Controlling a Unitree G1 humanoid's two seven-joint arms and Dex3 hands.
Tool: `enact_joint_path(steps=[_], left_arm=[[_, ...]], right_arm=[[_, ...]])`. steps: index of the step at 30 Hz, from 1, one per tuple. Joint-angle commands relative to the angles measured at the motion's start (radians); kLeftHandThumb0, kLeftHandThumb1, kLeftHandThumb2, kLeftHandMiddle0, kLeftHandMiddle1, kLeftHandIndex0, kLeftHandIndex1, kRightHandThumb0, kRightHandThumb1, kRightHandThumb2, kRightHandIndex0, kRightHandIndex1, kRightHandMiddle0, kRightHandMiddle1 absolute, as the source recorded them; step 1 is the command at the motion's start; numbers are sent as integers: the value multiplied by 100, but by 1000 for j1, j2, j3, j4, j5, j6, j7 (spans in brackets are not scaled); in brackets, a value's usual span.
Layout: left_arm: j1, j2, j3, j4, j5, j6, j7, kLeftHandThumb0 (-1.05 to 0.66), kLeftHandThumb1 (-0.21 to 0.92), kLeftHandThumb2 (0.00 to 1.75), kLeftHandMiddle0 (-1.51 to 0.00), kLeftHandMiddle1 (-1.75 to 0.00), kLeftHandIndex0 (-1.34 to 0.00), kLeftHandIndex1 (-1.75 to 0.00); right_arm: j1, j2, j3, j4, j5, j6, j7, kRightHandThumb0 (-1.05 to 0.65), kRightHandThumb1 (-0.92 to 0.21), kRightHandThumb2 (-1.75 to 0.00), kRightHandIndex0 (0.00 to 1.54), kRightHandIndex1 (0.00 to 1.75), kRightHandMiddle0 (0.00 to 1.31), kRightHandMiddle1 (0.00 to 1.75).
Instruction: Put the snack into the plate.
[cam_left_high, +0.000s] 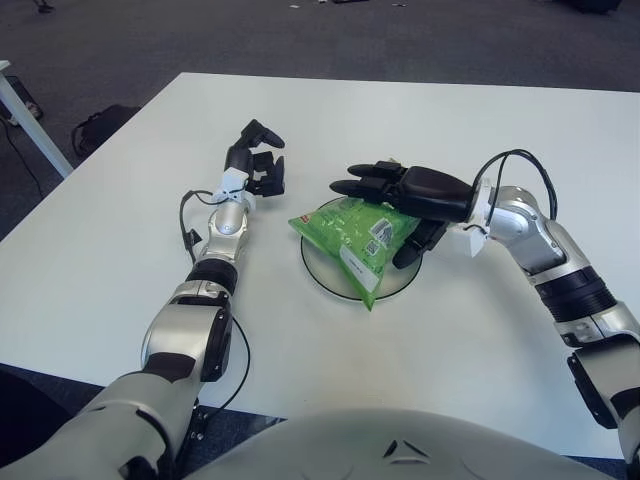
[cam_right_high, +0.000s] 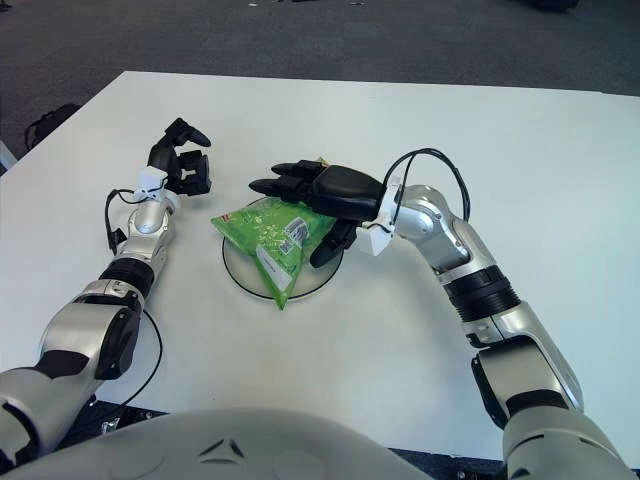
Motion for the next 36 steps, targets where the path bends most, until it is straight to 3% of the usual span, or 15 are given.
enact_joint_path(steps=[1,5,10,16,20,23,26,31,36], left_arm=[[115,-36,-3,72,3,-13,-10,-44,43,117,-124,-175,-52,-175],[111,-37,1,75,-1,-11,-17,-44,44,117,-123,-175,-52,-175],[107,-37,6,81,-4,-13,-27,-44,45,115,-123,-175,-51,-175],[105,-35,7,84,-2,-8,-36,-43,46,113,-123,-175,-50,-175],[105,-34,9,85,-1,-3,-41,-43,47,113,-123,-175,-49,-175],[105,-33,9,85,-1,0,-42,-43,47,113,-123,-175,-49,-175],[105,-32,9,85,1,5,-42,-43,47,112,-122,-175,-49,-175],[106,-30,9,84,3,12,-42,-43,47,113,-122,-175,-49,-175],[107,-29,10,85,1,13,-44,-43,46,113,-122,-175,-50,-175]], right_arm=[[-102,-77,-61,-27,114,63,104,-71,-68,-32,0,0,0,0],[-144,-147,-100,-29,172,109,200,-71,-65,-31,0,0,0,0],[-126,-183,-148,88,218,138,235,-76,-63,-32,0,0,0,0],[-55,-153,-229,213,289,213,190,-84,-61,-38,0,0,0,0],[-22,-120,-256,197,288,277,135,-80,-50,-57,0,0,0,0],[9,-88,-284,130,256,353,42,-75,-41,-71,0,0,0,5],[73,-35,-308,60,163,414,-124,-72,-36,-79,0,0,0,12],[140,37,-344,36,53,486,-337,-79,-48,-72,7,3,0,29],[171,69,-376,121,36,459,-452,-86,-65,-54,15,8,0,41]])
